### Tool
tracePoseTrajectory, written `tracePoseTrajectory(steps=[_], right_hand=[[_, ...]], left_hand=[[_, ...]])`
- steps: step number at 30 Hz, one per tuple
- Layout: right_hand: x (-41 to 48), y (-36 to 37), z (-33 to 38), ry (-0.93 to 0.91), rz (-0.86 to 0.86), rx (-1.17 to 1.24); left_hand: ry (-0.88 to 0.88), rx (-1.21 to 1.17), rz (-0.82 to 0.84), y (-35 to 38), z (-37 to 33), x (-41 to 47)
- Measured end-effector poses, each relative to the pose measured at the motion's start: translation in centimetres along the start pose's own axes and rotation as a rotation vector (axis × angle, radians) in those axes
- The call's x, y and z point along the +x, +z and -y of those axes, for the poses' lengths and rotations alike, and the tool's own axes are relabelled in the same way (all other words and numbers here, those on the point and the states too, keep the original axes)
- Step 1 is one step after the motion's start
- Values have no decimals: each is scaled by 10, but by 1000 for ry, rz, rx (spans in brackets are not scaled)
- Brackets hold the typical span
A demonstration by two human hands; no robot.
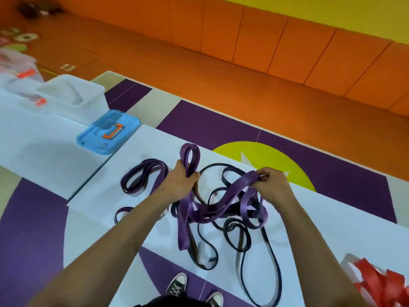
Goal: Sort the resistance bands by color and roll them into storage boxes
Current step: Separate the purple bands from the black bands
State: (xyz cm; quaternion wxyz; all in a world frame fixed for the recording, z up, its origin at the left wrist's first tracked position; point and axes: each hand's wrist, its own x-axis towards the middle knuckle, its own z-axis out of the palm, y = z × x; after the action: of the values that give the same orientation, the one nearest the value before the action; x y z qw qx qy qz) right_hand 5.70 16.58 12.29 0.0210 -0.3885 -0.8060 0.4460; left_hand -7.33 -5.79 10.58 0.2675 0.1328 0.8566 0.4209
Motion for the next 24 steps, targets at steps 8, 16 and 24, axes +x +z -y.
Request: tracePoseTrajectory(steps=[8,16,24], right_hand=[[10,112,72,43,487,151],[32,226,129,151,649,332],[78,298,132,203,495,425]], left_hand=[[-255,-50,-142,-53,59,-7],[-349,110,-214,-124,111,25],[-324,160,-187,-138,146,107]])
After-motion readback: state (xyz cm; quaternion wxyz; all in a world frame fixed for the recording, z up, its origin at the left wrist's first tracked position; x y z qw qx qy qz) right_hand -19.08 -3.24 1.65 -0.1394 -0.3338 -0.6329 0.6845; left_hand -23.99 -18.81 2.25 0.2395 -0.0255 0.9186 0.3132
